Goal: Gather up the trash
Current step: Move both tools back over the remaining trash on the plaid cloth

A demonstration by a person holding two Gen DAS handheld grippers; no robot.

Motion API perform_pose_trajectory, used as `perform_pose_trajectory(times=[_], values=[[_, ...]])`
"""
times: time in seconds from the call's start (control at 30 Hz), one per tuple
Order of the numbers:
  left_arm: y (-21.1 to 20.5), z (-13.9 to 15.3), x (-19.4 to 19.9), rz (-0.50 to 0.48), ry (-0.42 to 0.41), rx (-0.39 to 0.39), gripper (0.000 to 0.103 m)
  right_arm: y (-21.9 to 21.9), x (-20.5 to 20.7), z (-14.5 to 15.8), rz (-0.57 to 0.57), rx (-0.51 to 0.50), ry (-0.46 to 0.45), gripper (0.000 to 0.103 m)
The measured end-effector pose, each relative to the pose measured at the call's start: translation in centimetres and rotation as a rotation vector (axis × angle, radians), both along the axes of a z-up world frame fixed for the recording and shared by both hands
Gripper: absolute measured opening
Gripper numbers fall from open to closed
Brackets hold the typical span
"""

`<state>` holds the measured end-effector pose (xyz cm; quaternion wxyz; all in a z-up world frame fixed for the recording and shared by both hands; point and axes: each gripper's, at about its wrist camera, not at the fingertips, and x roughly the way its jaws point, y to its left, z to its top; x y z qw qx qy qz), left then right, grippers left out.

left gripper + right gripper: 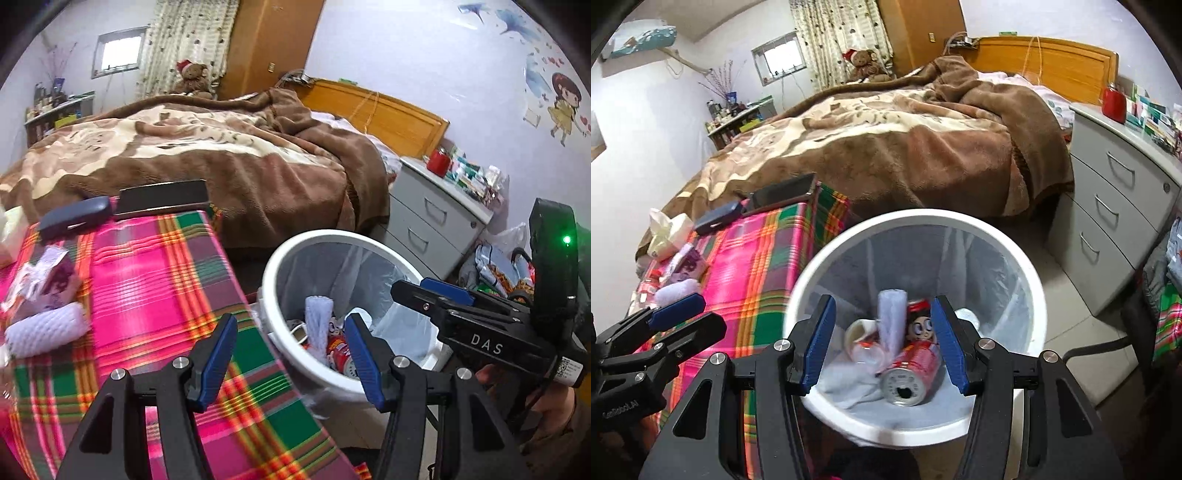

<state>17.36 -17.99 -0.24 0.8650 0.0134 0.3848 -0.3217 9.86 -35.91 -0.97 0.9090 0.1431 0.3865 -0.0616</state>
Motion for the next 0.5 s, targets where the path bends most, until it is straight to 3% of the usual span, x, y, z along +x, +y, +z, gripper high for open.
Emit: perform_pose_trajectory(times=[0.5], values=[[10.4, 1.4, -1.8, 0.198, -0.053, -0.021, 0.060, 6.1, 0.6, 1.4, 0.134, 0.005, -0.068, 0.055]])
